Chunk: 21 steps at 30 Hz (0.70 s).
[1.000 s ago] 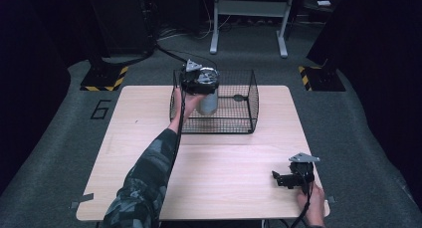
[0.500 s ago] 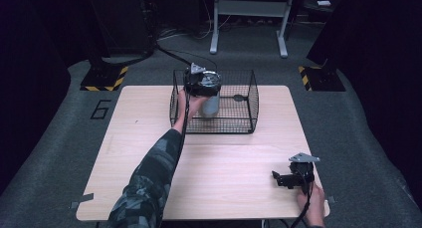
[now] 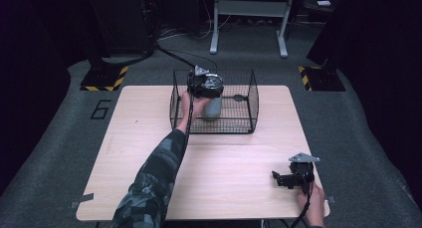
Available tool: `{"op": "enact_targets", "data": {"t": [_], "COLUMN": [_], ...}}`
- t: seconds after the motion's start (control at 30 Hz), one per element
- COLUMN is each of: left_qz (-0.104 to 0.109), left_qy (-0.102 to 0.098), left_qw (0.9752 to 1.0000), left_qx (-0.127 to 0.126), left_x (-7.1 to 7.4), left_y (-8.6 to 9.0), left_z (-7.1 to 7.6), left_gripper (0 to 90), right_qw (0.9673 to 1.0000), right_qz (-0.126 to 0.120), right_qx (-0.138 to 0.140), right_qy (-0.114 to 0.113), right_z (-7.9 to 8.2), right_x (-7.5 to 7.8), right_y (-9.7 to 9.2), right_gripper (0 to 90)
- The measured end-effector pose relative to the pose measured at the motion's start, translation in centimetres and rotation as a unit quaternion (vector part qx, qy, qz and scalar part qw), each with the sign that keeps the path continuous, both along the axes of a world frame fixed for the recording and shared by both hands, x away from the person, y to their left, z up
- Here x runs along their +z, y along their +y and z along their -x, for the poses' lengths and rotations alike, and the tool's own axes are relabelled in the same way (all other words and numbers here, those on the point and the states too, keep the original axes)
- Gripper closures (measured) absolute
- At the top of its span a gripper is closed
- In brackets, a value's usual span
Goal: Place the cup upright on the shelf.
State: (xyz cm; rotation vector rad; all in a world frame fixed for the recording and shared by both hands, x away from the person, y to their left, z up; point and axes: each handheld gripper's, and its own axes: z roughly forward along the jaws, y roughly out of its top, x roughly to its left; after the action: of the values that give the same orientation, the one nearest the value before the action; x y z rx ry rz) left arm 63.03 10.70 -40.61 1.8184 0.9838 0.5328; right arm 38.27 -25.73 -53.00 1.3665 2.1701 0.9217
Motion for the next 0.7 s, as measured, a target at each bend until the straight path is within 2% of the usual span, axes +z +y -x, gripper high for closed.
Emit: {"op": "enact_targets", "data": {"t": [0.13, 0.17, 0.4, 0.43, 0.7], "left_qz": [0.001, -0.006, -0.002, -0.008, -0.008], "left_qy": [0.002, 0.002, 0.003, 0.001, -0.004], "left_qw": [1.0, 1.0, 1.0, 1.0, 0.9999], "left_qx": [0.002, 0.0, -0.001, -0.004, -0.007], "left_x": [-0.2, -0.3, -0.5, -0.6, -0.8], "left_y": [-0.3, -0.4, -0.8, -1.0, -1.1], "left_z": [-0.2, -0.2, -0.3, -0.3, -0.2], "left_gripper": [3.7, 3.7, 3.6, 3.6, 3.6], "right_qw": [1.0, 1.0, 1.0, 1.0, 1.0], "right_qz": [0.0, 0.0, 0.0, 0.001, 0.0], "right_qx": [0.0, 0.0, 0.0, 0.001, 0.0], "right_qy": [0.0, 0.0, 0.0, -0.001, 0.0], "right_z": [0.0, 0.0, 0.0, 0.0, 0.0], "right_x": [0.0, 0.0, 0.0, 0.0, 0.0], "right_y": [0.0, 0.0, 0.0, 0.0, 0.0], "right_gripper": [0.0, 0.0, 0.0, 0.0, 0.0]}}
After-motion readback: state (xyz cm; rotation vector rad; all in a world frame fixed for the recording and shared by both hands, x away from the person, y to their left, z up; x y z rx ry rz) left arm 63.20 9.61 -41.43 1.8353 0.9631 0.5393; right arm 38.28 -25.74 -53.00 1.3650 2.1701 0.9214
